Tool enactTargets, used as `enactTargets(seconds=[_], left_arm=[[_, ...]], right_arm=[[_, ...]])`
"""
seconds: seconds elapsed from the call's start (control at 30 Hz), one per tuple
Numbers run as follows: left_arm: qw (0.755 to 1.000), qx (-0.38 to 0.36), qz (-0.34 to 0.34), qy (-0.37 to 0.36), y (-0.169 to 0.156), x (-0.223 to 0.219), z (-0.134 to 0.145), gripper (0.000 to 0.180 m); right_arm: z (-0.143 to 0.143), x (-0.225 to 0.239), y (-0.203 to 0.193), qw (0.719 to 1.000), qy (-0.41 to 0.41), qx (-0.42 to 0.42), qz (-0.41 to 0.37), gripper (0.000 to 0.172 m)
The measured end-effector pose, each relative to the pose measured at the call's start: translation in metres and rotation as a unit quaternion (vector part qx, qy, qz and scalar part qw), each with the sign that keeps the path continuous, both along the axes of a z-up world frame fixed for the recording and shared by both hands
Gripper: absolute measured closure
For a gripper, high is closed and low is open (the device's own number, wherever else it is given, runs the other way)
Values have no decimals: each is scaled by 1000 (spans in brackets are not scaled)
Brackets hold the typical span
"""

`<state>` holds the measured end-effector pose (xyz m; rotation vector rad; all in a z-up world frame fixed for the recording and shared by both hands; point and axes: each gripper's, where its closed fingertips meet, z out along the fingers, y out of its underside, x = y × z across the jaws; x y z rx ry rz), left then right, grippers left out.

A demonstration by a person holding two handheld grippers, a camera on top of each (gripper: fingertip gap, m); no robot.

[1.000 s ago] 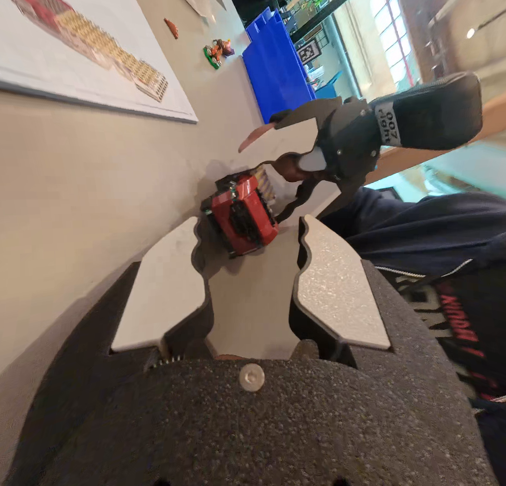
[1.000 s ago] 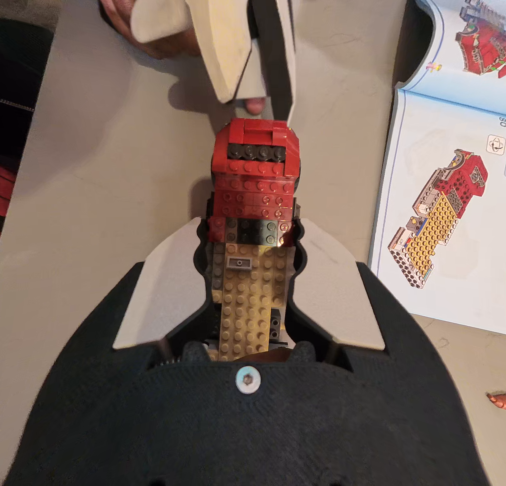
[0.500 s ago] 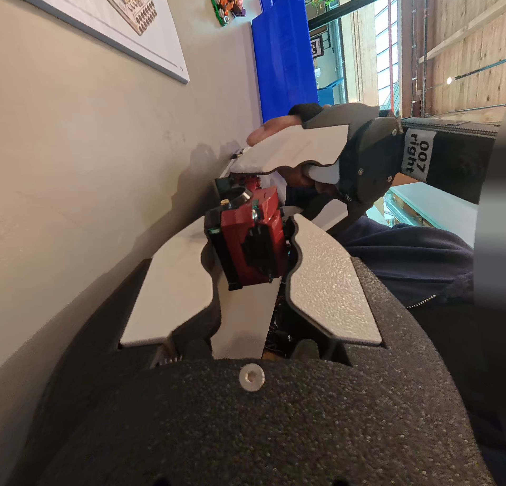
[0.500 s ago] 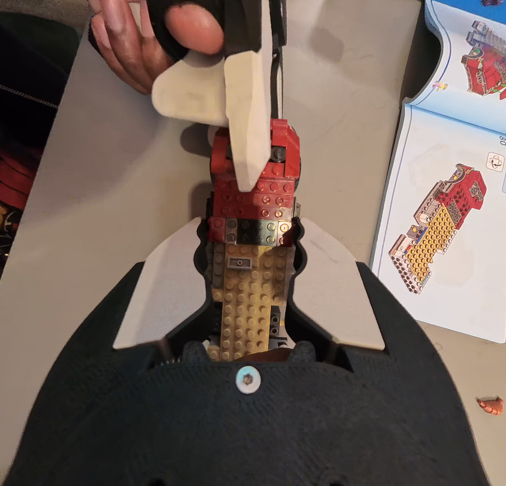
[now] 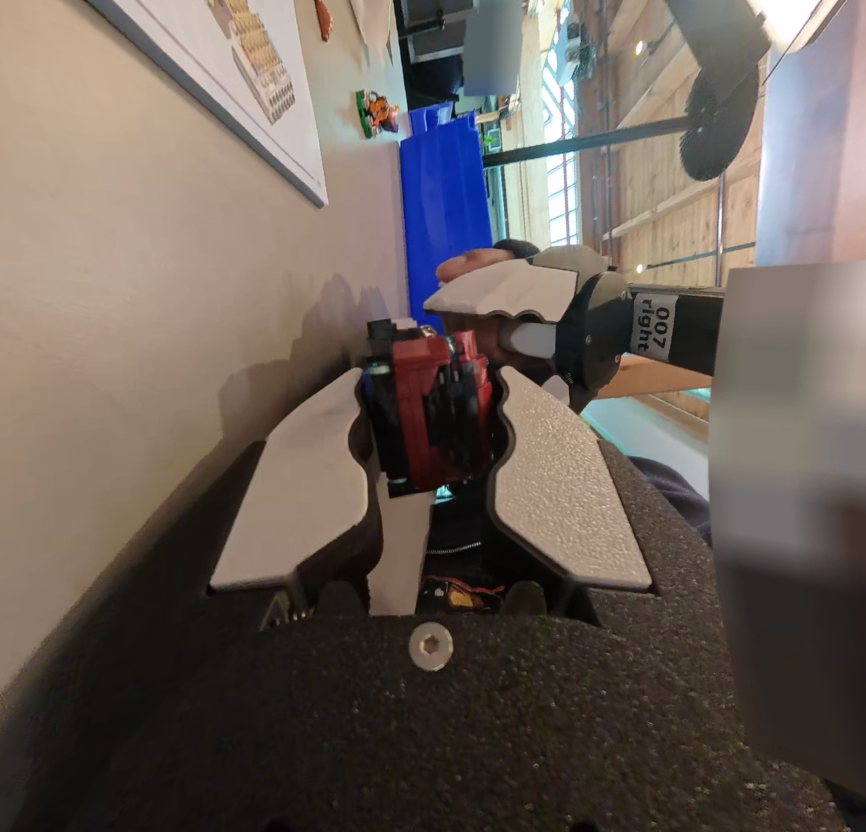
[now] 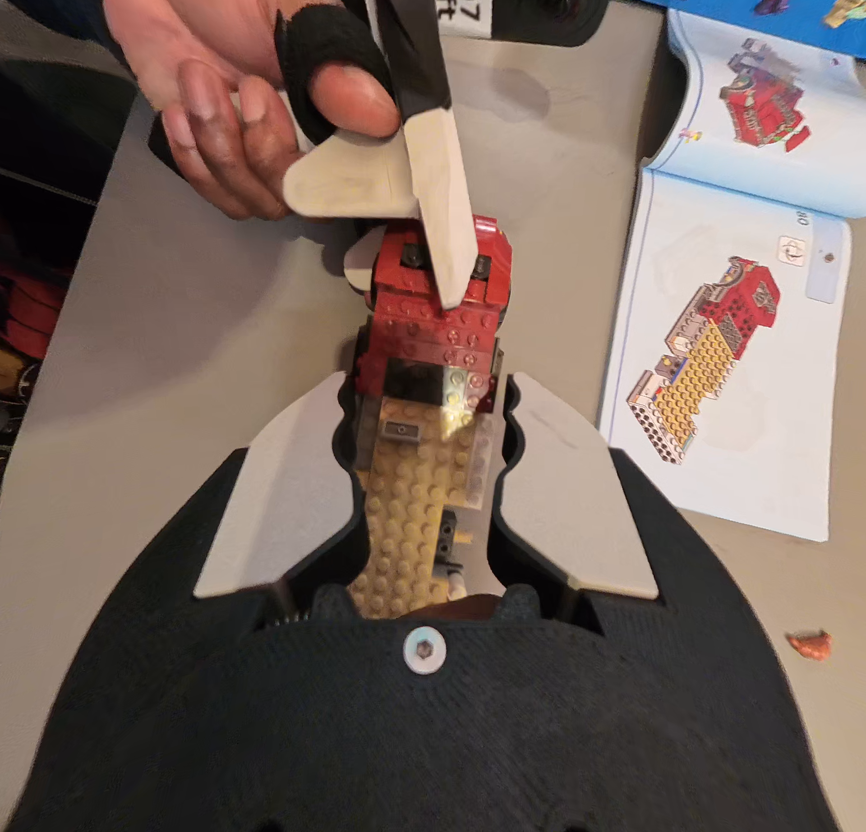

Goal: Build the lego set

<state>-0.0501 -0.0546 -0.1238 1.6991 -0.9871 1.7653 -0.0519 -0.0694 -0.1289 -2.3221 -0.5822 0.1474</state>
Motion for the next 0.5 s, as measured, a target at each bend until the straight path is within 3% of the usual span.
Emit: enactTargets(seconds=[0.5], left_arm=[[994, -60, 89, -10, 20, 41, 18, 133]], right_arm=[[9, 37, -24, 994, -26, 32, -101, 130]])
